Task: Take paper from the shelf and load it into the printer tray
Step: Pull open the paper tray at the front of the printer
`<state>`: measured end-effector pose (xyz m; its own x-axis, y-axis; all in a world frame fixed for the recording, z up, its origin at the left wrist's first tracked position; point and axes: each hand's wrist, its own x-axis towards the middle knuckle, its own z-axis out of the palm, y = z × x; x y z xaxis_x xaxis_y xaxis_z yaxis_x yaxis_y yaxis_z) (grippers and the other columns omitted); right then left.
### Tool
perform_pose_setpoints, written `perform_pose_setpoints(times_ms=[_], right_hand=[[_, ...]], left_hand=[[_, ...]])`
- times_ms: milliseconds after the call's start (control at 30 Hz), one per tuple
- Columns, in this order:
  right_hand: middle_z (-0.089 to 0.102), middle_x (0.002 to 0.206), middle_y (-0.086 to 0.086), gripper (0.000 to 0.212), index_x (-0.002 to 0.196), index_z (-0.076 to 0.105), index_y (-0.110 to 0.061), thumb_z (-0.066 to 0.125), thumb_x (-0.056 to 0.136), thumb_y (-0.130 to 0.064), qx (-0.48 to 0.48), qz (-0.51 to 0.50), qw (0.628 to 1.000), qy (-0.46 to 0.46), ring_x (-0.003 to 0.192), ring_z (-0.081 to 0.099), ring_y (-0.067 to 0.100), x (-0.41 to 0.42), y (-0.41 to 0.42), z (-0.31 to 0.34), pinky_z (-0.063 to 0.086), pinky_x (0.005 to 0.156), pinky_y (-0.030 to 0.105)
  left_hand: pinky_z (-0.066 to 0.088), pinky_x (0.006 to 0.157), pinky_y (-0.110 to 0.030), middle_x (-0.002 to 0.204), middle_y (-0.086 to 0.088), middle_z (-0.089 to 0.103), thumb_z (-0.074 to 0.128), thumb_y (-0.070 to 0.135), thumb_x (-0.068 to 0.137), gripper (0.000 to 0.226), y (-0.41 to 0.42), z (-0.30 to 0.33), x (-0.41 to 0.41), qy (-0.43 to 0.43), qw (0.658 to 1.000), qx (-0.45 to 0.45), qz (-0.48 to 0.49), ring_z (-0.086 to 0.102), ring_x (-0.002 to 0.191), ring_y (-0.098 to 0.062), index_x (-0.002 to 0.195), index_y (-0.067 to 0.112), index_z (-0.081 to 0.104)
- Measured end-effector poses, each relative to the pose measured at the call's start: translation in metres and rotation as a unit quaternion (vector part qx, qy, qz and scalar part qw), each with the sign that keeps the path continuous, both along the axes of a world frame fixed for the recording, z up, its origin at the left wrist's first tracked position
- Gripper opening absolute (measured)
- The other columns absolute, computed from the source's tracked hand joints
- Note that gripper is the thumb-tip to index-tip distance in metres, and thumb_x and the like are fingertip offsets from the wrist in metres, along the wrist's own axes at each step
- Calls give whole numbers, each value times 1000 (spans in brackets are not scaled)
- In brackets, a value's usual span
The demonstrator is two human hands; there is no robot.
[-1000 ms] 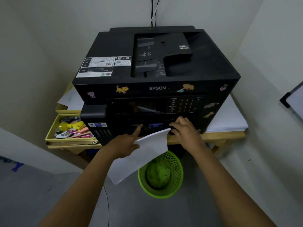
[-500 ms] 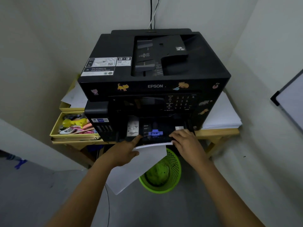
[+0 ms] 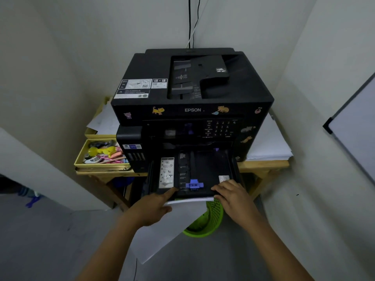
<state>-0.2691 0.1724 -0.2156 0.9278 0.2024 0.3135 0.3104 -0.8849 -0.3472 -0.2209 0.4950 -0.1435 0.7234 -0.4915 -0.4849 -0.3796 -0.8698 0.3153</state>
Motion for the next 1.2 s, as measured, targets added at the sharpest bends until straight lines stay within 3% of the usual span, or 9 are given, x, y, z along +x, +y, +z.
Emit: perform_pose_setpoints(times_ms=[567,667,700,733,800,833,933,1100,1200], right_hand=[[72,115,-8,34,125,77,-21,85,92,-22,-17,8,1000,-25,110,65,17,-22,2,-5,56,87,34],[72,118,-9,33,127,76,-24,82,95,-25,-3,3,1000,-7,113,64,15,-22,1,-4,56,91,34],[71,119,-10,33,129,76,-25,80,96,-26,8,-1,1000,6,114,64,13,-22,1,-3,56,92,33],[71,119,-12,33,129,76,-26,78,96,-28,21,-6,1000,22,115,63,11,-22,1,1,56,94,33],[71,118,-15,35,129,77,-27,71,95,-34,52,-16,997,57,114,61,7,-21,4,13,56,96,32],[71,117,-16,38,128,78,-28,68,93,-36,71,-22,994,79,114,61,5,-19,5,18,56,97,31],[68,115,-21,40,126,77,-36,63,89,-40,133,-48,980,141,110,62,-3,-9,5,40,56,98,24],[72,111,-26,29,117,80,-35,73,96,-16,242,-77,948,192,105,67,-7,8,8,80,54,98,21],[81,108,-20,22,110,82,-37,68,105,-20,362,-110,901,213,98,72,-5,17,13,104,58,93,28]], left_hand=[[50,103,-35,150,-10,59,48,44,109,72,9,-5,-12,0,1000,3,-1,61,126,-24,166,46,3],[51,91,-32,125,-11,67,48,43,109,75,9,0,-12,5,1000,-6,-3,64,108,-21,165,51,-2],[49,86,-30,114,-9,67,48,43,110,76,9,3,-14,6,1000,-6,-5,63,102,-20,165,52,-3],[49,87,-29,118,-8,68,49,42,110,75,9,6,-15,7,1000,-8,-7,64,107,-21,165,51,-2],[47,103,-31,152,-2,59,51,41,109,69,13,15,-16,21,1000,-19,-8,58,133,-21,165,50,12],[46,108,-31,157,2,55,52,40,109,61,16,20,-15,34,999,-29,-6,56,138,-18,163,49,25],[52,104,-29,146,6,65,54,40,108,40,23,41,-10,86,995,-43,12,63,127,-11,148,45,52],[59,92,-23,126,16,69,56,44,106,27,31,97,-1,133,983,-111,63,70,108,-1,132,50,56],[60,88,-23,118,22,70,59,51,103,25,38,130,7,125,974,-155,106,72,103,-1,128,50,60]])
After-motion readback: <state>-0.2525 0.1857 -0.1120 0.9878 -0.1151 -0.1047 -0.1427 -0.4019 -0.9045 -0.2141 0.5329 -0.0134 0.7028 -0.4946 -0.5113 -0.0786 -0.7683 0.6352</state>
